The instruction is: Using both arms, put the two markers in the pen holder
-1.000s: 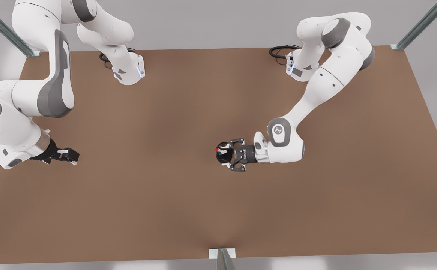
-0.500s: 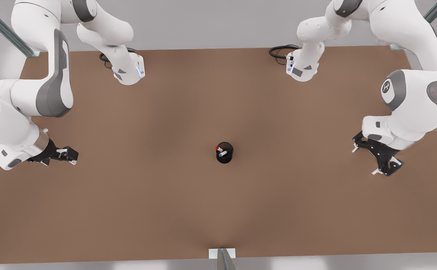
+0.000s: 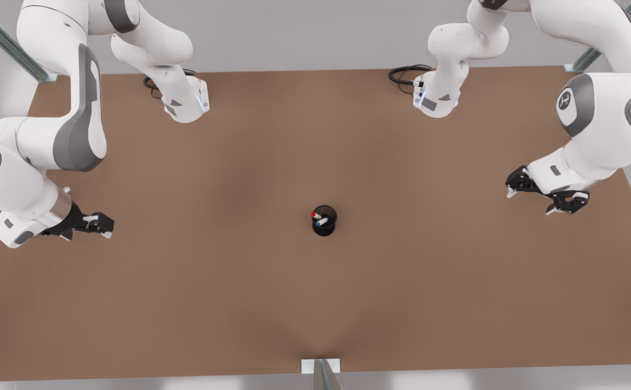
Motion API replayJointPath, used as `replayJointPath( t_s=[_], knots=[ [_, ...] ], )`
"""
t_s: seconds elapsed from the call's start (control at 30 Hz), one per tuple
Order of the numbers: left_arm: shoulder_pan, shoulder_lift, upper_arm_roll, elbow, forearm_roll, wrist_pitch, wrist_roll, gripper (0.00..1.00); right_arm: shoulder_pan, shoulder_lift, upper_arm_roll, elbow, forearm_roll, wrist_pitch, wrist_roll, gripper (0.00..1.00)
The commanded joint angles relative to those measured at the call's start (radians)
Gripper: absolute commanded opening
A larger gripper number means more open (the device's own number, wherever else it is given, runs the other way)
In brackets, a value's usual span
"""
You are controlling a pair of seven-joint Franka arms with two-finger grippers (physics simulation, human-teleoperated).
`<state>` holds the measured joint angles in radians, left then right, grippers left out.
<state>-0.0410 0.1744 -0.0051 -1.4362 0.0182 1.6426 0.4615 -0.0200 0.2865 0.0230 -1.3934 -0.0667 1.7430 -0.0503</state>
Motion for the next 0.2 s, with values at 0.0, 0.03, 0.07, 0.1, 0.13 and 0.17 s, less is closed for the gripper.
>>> replayJointPath(
  t_s=[0.0, 0.03, 0.07, 0.1, 0.13, 0.17],
  knots=[
    [-0.002, -0.001, -0.001, 0.0, -0.003, -0.017, -0.402, 1.0, 0.0, -0.001, 0.0, 0.001, 0.001, 0.0, -0.023, 1.0],
    [-0.002, 0.0, 0.001, 0.0, -0.001, -0.015, -0.403, 1.0, 0.0, -0.001, 0.0, 0.001, 0.002, 0.0, -0.022, 1.0],
    [-0.002, 0.008, -0.001, 0.0, -0.001, -0.012, -0.403, 1.0, 0.0, -0.001, 0.0, 0.001, 0.001, 0.0, -0.023, 1.0],
    [-0.002, 0.019, 0.001, 0.0, 0.003, -0.009, -0.402, 1.0, 0.0, -0.001, 0.0, 0.001, 0.001, -0.002, -0.023, 1.0],
    [-0.002, 0.022, -0.001, 0.0, 0.003, -0.009, -0.403, 1.0, 0.0, -0.001, 0.0, 0.001, 0.002, -0.002, -0.023, 1.0],
    [0.0, 0.022, -0.001, 0.0, 0.002, -0.009, -0.403, 1.0, 0.0, -0.001, 0.0, 0.001, 0.002, -0.002, -0.023, 1.0]
  ],
)
